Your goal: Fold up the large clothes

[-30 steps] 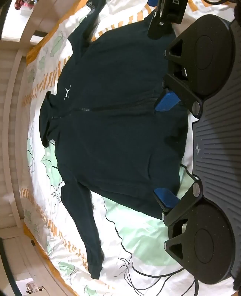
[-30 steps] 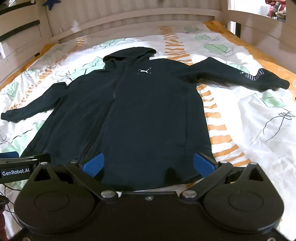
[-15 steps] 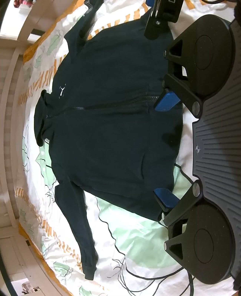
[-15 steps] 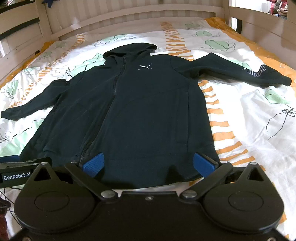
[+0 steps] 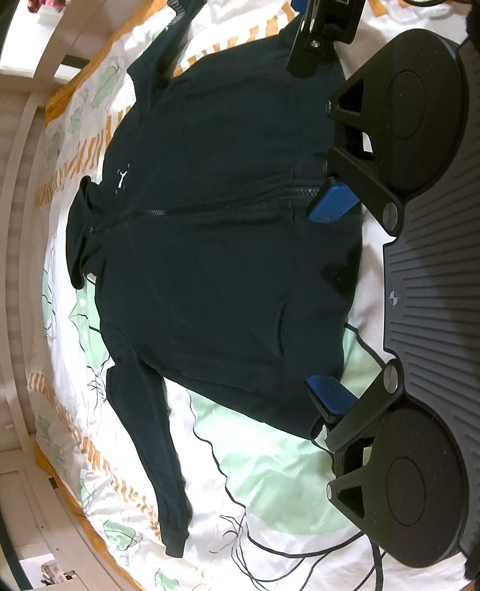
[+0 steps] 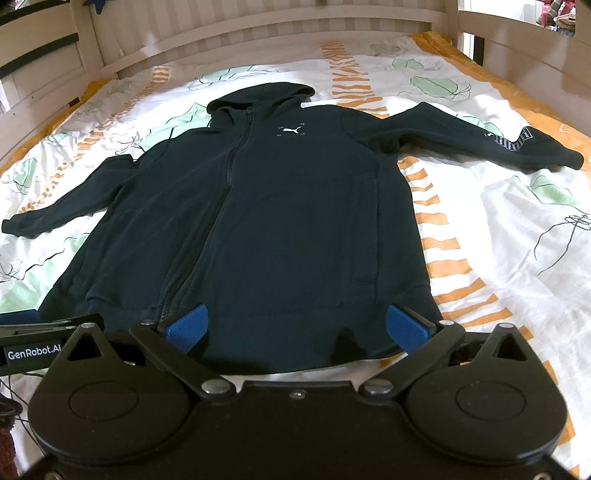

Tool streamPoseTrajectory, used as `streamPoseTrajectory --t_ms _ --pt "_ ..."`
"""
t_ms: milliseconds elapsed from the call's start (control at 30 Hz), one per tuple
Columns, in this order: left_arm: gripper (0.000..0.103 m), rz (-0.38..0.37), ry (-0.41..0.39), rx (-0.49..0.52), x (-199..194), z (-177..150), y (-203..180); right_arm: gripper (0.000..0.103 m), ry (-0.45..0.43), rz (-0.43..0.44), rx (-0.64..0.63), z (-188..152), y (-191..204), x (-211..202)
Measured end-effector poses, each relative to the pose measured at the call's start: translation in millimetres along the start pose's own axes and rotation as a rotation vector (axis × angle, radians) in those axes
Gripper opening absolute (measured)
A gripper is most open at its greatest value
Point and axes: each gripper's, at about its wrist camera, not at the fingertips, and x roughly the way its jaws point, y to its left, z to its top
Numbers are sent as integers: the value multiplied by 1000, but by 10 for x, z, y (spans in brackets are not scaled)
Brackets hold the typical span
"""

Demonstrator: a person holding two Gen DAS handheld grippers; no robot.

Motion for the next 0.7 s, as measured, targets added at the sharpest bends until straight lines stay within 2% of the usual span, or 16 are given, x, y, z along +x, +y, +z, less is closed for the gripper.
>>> streamPoseTrajectory --t_ms 700 --pt "91 7 11 -8 19 9 28 102 14 9 0 -4 24 14"
